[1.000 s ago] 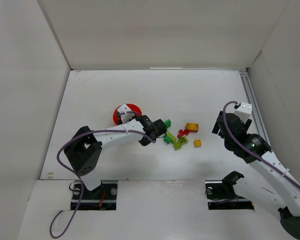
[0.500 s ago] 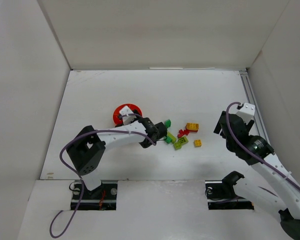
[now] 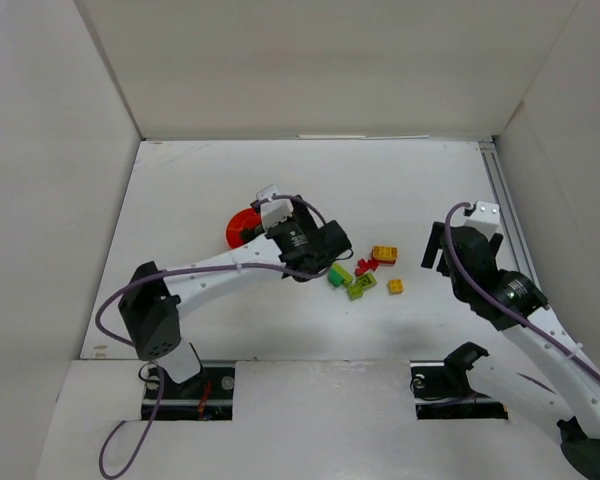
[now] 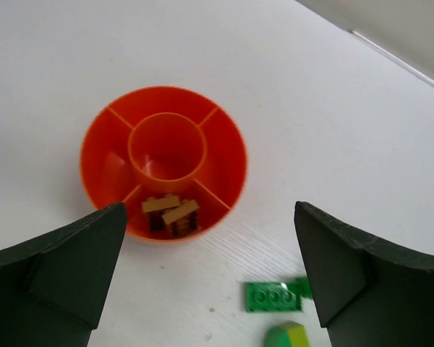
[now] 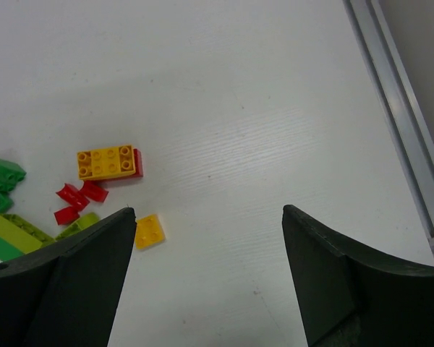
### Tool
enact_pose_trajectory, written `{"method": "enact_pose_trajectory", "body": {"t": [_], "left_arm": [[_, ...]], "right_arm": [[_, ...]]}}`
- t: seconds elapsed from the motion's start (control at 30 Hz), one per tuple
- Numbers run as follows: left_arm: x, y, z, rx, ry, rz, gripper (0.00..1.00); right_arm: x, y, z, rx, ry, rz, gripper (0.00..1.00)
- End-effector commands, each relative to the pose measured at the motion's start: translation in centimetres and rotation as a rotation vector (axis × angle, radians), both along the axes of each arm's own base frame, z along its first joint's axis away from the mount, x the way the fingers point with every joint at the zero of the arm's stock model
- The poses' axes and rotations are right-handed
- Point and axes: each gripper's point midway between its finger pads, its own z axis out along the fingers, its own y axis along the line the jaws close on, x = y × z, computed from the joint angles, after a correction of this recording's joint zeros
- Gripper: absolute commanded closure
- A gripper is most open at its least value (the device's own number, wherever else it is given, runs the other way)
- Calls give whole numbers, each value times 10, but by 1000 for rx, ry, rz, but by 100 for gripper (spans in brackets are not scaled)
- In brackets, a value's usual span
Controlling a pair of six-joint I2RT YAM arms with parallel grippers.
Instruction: Sort the legos into containers by color
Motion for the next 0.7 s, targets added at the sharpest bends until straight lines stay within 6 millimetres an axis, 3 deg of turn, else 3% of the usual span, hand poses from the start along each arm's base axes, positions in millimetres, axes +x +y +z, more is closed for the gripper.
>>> {"method": "enact_pose_trajectory", "body": {"t": [0.0, 0.07, 0.1, 0.13, 0.17, 0.2, 0.23, 0.37, 0.57, 0.63, 0.67], "left_arm": [[-4, -20, 46, -4, 59, -175, 0], [0, -36, 64, -38, 37, -280, 0], [-7, -49, 80, -149, 47, -408, 0], [-3, -47, 70, -155, 66, -491, 0], [6, -63, 94, -221, -32, -610, 0], [6, -67, 102, -271, -67, -698, 0], [-1, -67, 122, -355, -112, -849, 0], [-4, -52, 123, -365, -116, -870, 0], [-17, -34, 80, -371, 84, -797, 0], [-20, -23, 57, -378, 156, -790, 0], [-21, -19, 53, -386, 164, -791, 0]], "right_arm": [[13, 17, 16, 14, -59, 110, 13], [16, 23, 20, 13, -82, 152, 12], [16, 25, 20, 20, -90, 170, 12], [17, 33, 23, 42, -103, 213, 12], [17, 39, 17, 40, -98, 252, 11], [20, 45, 27, 46, -139, 295, 11], [19, 53, 23, 57, -130, 338, 11], [25, 81, 13, 45, -99, 499, 9], [51, 142, -24, 17, 34, 691, 13], [60, 163, -20, -13, 39, 723, 15], [67, 170, -36, -45, 94, 719, 15]]}}
